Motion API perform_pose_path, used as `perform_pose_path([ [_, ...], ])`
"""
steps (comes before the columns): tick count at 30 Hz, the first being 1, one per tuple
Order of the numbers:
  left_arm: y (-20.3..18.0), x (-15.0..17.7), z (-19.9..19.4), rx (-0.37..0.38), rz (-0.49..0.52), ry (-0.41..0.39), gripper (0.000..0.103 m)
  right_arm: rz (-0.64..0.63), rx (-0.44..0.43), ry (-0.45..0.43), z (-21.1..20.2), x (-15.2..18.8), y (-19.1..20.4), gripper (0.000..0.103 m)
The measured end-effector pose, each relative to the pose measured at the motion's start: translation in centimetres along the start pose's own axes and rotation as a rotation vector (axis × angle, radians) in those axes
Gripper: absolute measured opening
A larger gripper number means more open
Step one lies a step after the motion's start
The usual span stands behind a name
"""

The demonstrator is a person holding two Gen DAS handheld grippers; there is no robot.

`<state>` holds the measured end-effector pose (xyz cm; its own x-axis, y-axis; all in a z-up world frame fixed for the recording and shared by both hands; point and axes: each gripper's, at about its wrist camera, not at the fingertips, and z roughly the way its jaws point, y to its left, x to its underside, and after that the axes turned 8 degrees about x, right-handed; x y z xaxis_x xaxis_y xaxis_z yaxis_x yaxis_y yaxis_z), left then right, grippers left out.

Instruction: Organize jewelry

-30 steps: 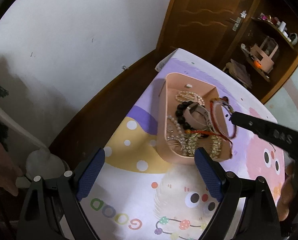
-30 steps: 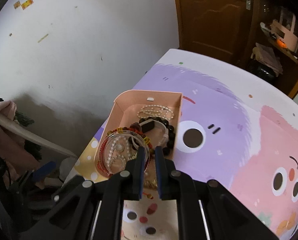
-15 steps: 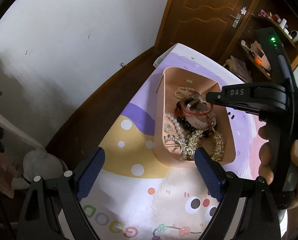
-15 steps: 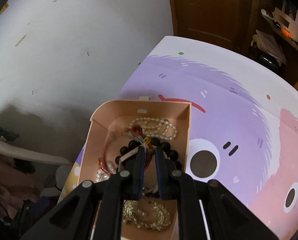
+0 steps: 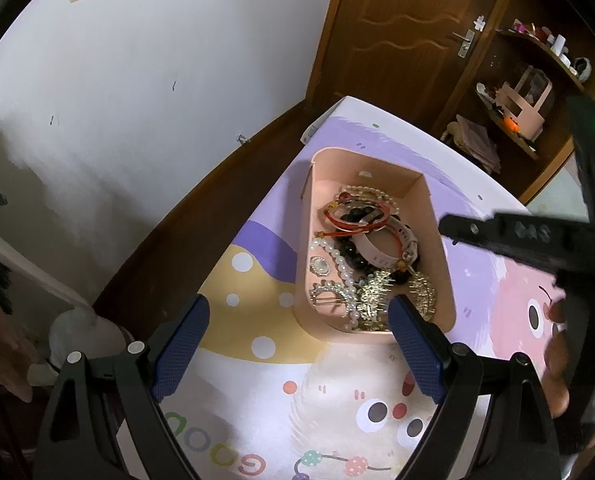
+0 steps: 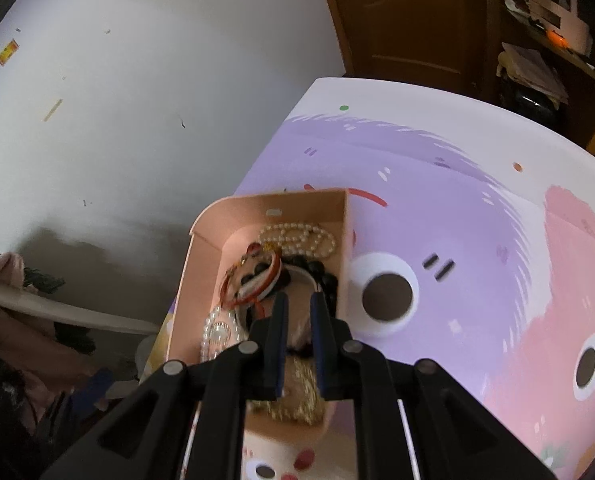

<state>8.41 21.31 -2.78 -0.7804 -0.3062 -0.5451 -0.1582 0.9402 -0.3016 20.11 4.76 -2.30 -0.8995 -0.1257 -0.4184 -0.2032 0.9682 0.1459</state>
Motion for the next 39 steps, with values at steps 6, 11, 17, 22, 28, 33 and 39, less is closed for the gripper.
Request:
perform_pose_path([
  [6, -1.1, 0.2, -1.6, 0.007, 0.026, -0.025, 0.089, 0.011, -0.027, -0.011, -3.1, 2.9, -0.8, 0.011],
  [11, -2.0, 0.8, -3.7, -0.002, 0.049, -0.049, 0.089, 0.037, -0.052, -0.042, -6.0, 5.0, -1.6, 0.011],
  [17, -3.5, 1.6, -6.1, 0.001, 0.078, -0.069, 0.089, 0.045, -0.047, -0.097, -9.4, 7.2, -2.6, 0.011],
  [22, -5.4, 3.1, -7.6, 0.012, 0.111, -0.068, 0.09, 0.057, -0.041, -0.127, -11.4, 9.1, -3.8, 0.011],
  [28, -7.3, 3.9, -8.5, -0.001, 0.128, -0.065, 0.09, 0.087, -0.026, -0.154, -13.6, 11.3, -5.4, 0.011],
  [33, -9.2, 4.0, -8.9, -0.004, 0.144, -0.047, 0.09, 0.1, 0.007, -0.185, -15.4, 12.8, -6.5, 0.011],
  [39, -12.3, 5.1, -9.2, 0.014, 0.22, -0.025, 0.09, 0.112, 0.064, -0.216, -17.2, 14.7, -7.7, 0.016],
])
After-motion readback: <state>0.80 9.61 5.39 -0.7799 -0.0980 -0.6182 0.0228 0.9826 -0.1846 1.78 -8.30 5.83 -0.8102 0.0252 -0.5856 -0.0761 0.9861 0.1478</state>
